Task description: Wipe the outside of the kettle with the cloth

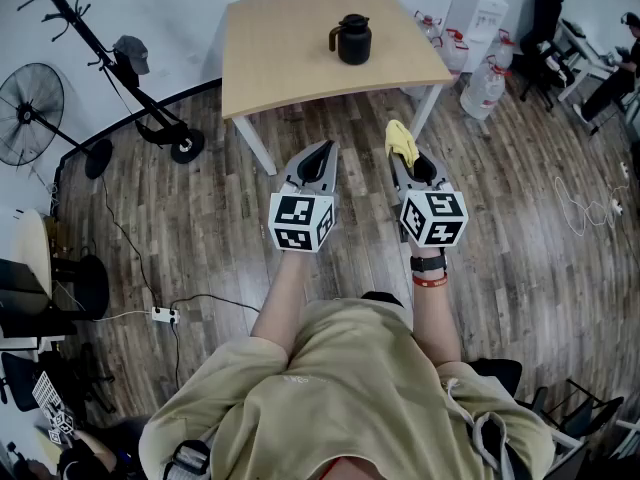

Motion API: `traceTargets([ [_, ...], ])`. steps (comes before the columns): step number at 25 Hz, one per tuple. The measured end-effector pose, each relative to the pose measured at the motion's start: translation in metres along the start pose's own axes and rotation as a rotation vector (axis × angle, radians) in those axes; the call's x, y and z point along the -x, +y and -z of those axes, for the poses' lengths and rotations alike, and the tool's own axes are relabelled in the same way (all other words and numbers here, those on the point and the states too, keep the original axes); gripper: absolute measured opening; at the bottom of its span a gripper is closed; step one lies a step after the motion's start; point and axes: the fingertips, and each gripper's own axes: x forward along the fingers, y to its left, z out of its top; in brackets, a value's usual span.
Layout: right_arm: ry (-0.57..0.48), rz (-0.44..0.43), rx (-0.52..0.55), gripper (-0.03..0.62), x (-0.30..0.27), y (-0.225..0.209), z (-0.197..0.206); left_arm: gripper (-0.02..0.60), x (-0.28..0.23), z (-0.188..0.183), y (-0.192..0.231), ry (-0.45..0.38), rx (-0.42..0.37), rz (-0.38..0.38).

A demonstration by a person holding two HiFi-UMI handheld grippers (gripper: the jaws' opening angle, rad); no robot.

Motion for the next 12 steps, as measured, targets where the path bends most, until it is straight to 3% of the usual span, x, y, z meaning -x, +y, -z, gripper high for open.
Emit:
traceTargets([
  [7, 0.014, -0.032, 0.007, 0.129, -0.049, 0.001, 0.007, 0.025, -0.032, 0.012, 0.034, 0.005, 0.011, -0.002],
  [12, 0.008, -0.026, -0.016, 0.129, -0.112, -0.024, 0.005, 0.025, -0.075, 0.016, 0.066, 0.015, -0.004, -0.004],
])
